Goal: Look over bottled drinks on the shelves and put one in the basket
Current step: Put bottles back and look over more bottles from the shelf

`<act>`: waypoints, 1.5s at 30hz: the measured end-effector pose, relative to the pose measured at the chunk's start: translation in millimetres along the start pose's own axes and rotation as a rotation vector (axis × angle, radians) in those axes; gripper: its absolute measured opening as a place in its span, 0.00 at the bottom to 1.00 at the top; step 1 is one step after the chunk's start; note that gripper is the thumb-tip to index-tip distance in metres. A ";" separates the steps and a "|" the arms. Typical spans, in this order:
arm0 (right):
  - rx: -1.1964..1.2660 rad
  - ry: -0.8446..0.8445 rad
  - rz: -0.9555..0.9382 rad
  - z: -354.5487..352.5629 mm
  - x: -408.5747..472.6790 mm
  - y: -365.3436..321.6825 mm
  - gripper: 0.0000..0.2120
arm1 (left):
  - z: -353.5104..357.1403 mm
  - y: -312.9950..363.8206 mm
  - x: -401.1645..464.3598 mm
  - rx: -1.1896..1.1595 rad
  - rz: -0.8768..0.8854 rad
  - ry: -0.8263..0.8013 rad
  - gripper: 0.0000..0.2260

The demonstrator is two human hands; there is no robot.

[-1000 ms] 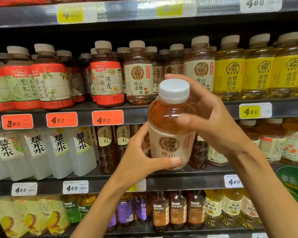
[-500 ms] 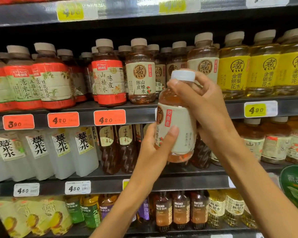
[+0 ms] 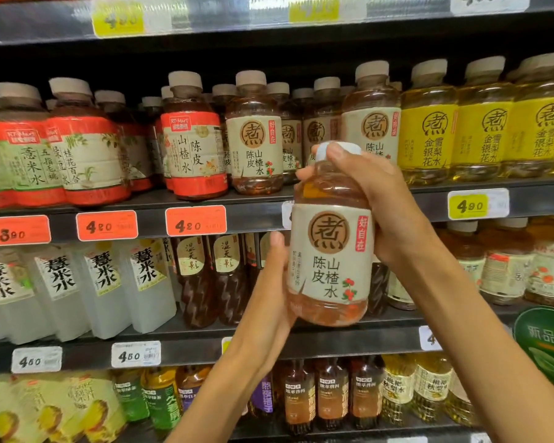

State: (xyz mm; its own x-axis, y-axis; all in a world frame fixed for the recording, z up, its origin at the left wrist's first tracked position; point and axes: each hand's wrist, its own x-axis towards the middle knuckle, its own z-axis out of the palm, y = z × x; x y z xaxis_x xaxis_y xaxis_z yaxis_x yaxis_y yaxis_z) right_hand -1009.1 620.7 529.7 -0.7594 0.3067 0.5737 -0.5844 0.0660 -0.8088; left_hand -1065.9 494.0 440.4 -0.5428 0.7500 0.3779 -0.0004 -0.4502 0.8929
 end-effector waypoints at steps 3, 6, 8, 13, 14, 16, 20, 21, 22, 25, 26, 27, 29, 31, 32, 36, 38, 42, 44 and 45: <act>-0.147 0.095 -0.048 5.3 -0.4 0.7 0.07 | 7.0 -0.5 -1.7 0.182 0.037 0.039 0.36; -0.195 0.088 0.020 6.1 2.4 -1.0 0.09 | 10.3 -4.1 -1.1 0.218 0.018 0.060 0.32; -0.189 0.017 0.087 2.4 3.9 -5.2 0.12 | 8.0 -2.2 -0.2 0.061 0.005 0.017 0.30; 0.004 -0.060 0.207 -0.1 7.1 -6.6 0.14 | 4.5 2.4 -0.4 -0.388 -0.149 -0.256 0.35; 0.028 -0.075 0.198 1.7 7.2 -6.7 0.13 | 5.1 0.7 -1.0 -0.415 -0.173 -0.283 0.35; 0.026 -0.080 0.141 4.8 6.7 -9.2 0.11 | 3.1 -3.2 -0.3 -0.443 -0.209 -0.306 0.35; -0.182 0.031 0.014 6.0 2.6 -17.6 0.07 | -12.1 5.8 3.0 -0.046 -0.020 -0.085 0.31; -0.251 0.063 -0.030 7.2 1.3 -18.5 0.06 | -12.6 10.1 3.3 0.057 0.021 -0.069 0.34; -0.292 0.083 -0.064 8.9 0.3 -18.6 0.05 | -11.1 12.9 3.7 0.154 0.044 -0.071 0.37; -0.327 0.073 -0.071 12.5 -1.5 -15.8 0.09 | -1.5 13.0 4.2 0.278 0.040 -0.042 0.41; -0.343 0.050 -0.052 10.9 -1.0 -15.4 0.11 | 0.2 10.6 3.7 0.242 0.032 -0.040 0.41; -0.335 0.021 -0.018 7.8 -0.3 -15.4 0.13 | 0.8 8.8 2.6 0.180 0.016 -0.042 0.41; -0.262 -0.048 0.063 0.4 1.3 -15.2 0.15 | -1.1 7.4 0.9 -0.032 -0.045 -0.064 0.39; -0.169 -0.117 0.121 -3.1 2.1 -12.1 0.17 | -2.7 9.6 -1.4 -0.285 -0.118 -0.151 0.38; -0.094 -0.153 0.149 -2.4 2.1 -9.2 0.17 | -2.2 9.6 -1.7 -0.378 -0.147 -0.215 0.37; 0.098 -0.180 0.134 4.6 1.8 -2.3 0.13 | 1.7 9.9 -2.3 -0.432 -0.199 -0.275 0.35; 0.041 -0.136 0.061 5.2 1.0 -4.2 0.11 | -3.0 11.1 -1.7 -0.275 -0.135 -0.161 0.32; -0.175 -0.046 -0.088 8.8 -1.8 -10.3 0.11 | -3.8 17.8 -2.9 0.084 0.005 -0.024 0.30; -0.168 -0.011 -0.061 11.2 -1.2 -10.4 0.11 | 2.7 19.4 -5.0 0.153 -0.003 -0.024 0.30; -0.150 0.000 -0.028 11.4 -0.2 -10.2 0.12 | 5.2 18.6 -6.0 0.163 -0.013 -0.016 0.29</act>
State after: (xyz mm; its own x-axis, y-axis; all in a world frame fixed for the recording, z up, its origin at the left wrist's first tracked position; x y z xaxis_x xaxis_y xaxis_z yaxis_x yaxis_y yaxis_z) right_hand -1006.3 609.2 539.3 -0.7431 0.3030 0.5966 -0.5563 0.2158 -0.8025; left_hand -1058.3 483.6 456.0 -0.5305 0.7635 0.3684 0.1295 -0.3565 0.9253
